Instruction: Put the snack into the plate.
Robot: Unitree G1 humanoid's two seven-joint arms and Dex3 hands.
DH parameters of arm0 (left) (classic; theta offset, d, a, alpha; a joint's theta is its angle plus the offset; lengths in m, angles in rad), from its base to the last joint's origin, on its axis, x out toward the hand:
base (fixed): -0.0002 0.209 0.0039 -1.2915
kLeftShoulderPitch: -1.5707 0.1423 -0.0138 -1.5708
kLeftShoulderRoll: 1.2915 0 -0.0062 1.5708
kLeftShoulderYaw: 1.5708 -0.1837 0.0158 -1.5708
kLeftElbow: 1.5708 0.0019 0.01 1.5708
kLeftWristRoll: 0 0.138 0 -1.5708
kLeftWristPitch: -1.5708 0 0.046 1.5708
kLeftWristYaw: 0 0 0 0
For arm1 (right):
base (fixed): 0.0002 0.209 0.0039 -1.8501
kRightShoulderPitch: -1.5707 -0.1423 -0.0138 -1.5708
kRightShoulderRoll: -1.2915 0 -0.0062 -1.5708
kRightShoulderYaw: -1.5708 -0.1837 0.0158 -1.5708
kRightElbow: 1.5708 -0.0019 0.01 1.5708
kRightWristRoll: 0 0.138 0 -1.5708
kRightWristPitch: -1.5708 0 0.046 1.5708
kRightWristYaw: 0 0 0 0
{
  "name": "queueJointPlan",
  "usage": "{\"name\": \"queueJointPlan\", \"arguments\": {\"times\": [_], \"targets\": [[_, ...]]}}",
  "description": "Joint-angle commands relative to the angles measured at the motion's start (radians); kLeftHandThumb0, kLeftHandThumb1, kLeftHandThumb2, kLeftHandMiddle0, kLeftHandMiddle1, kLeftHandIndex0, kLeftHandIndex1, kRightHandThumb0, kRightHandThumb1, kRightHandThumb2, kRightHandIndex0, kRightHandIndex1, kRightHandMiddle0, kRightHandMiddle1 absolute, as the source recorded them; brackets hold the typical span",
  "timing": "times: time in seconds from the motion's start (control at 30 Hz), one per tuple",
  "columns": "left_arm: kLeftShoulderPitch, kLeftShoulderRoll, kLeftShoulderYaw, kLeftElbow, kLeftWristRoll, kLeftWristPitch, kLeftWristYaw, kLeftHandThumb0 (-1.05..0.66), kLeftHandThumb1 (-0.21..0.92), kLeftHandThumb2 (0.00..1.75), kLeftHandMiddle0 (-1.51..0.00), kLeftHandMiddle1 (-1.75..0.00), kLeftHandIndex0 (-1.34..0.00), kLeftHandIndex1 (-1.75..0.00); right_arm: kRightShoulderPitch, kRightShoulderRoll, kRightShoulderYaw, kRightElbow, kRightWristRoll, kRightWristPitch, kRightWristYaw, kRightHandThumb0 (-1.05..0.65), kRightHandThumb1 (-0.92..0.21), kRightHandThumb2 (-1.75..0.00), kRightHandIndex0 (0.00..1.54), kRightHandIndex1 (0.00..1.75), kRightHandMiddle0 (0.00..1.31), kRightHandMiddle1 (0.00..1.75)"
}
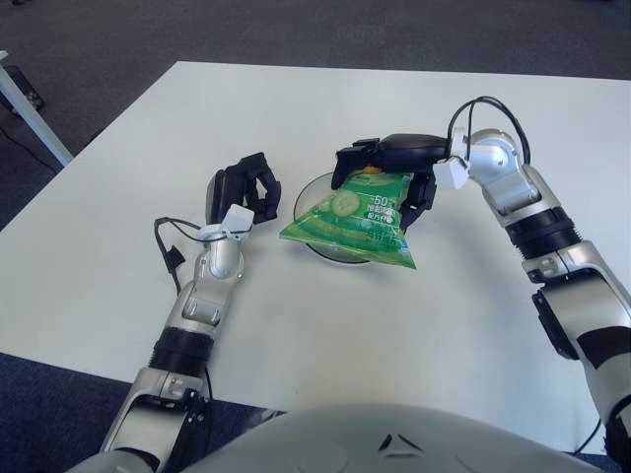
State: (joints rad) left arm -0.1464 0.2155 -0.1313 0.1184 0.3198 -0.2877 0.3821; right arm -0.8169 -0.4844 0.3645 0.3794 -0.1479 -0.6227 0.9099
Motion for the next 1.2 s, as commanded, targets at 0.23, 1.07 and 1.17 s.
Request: {"name": "queueJointPlan", "arguments": {"times": [0.23,1.07,1.17], "targets": [[0.132,-0.057,-0.025,0.105,-0.006,-0.037,-0.010,-0.51,0.60,1.05,-1.36,-1.75,-1.13,-1.75,-0.118,-0.030,0.009,0.111,0.103,-0.073,0.214,-0.75,-0.46,-0.73,0.00,0.03,0.00,0.48],[0.114,-0.052,-0.021,0.153,0.027,-0.064,0.016,-0.51,0.63,1.03,-1.34,-1.75,-1.11,-1.75,-0.232,-0.034,-0.059,0.349,0.175,-0.133,0.342,-1.00,-0.63,-0.38,0.00,0.00,0.00,0.00],[0.113,-0.053,-0.021,0.157,0.026,-0.068,0.017,-0.51,0.63,1.03,-1.34,-1.75,-1.11,-1.75,-0.251,-0.060,-0.072,0.318,0.177,-0.107,0.355,-1.01,-0.63,-0.37,0.00,0.00,0.00,0.00]]}}
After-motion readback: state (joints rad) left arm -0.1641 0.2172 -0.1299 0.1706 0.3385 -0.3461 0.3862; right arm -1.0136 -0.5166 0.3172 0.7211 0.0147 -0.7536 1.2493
